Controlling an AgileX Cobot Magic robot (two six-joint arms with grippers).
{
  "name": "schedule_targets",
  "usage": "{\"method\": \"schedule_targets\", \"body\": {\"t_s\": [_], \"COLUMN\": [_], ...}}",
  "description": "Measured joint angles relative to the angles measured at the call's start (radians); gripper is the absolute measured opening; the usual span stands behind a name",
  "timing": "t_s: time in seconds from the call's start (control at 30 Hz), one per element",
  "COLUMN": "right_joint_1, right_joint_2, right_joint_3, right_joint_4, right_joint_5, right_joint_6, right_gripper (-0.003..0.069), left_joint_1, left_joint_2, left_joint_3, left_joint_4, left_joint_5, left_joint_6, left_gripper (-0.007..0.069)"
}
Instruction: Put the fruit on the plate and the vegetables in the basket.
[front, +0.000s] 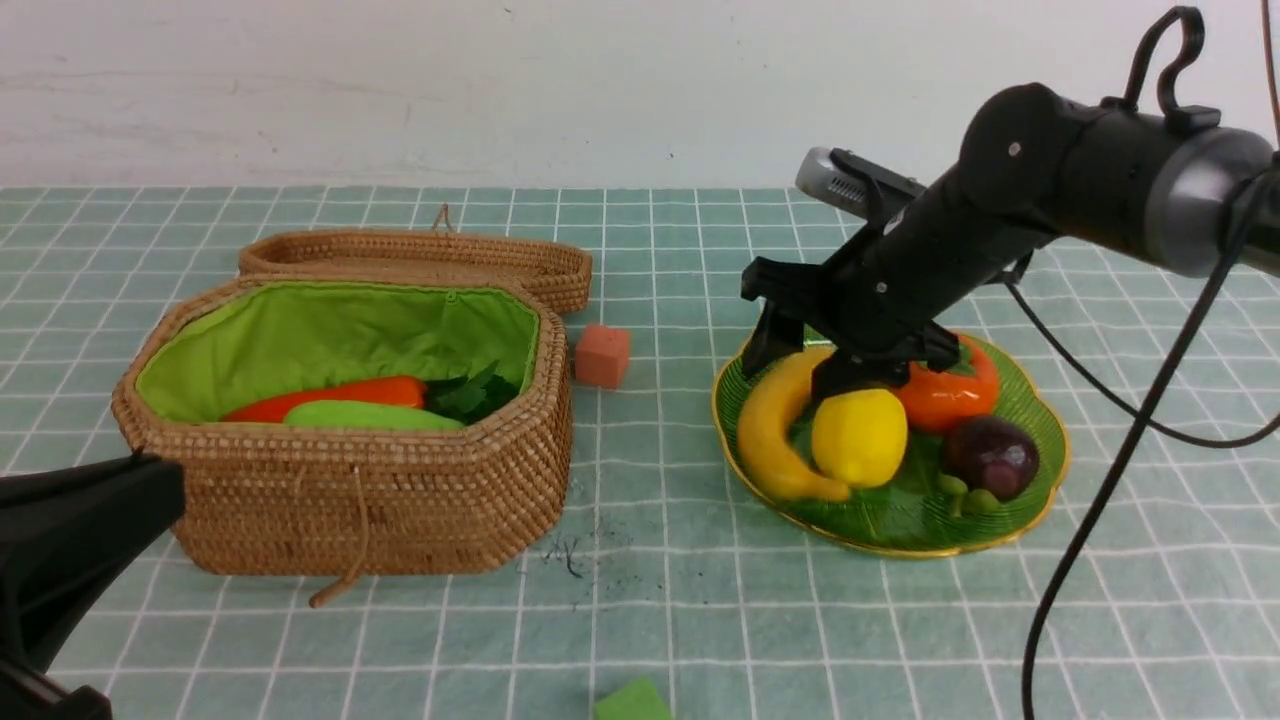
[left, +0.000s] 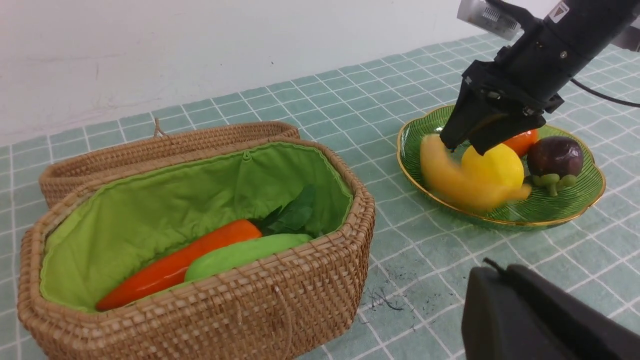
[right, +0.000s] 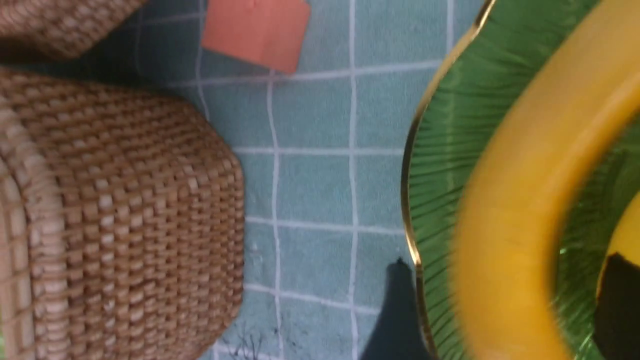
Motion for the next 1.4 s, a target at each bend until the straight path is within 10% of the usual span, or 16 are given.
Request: {"method": "schedule_targets", "body": {"t_s": [0.37, 0.67, 1.4], "right_joint_1": [-0.008, -0.008, -0.008], "right_joint_2": [-0.103, -0.479, -1.588], "right_joint_3": [-0.035, 0.08, 0.983], "right_joint_4": [-0.011, -0.119, -0.284], "right_joint_5": [0.14, 0.432, 0.263], "right_joint_6": [-0.109, -0.267, -0.032], "right_gripper": [0.0465, 0.0006, -0.0002], "left_joint_1": [0.0, 0.0, 0.0], "left_joint_2": [0.0, -0.108, -0.221], "left_joint_3": [0.0, 0.122, 0.296], "left_joint_4": [0.016, 0.025, 0.218], "left_joint_5": [0.0, -0.181, -0.395], "left_joint_6": [-0.011, -0.213, -0.442], "left_gripper": [-0.0005, -0.0013, -0.0013]}}
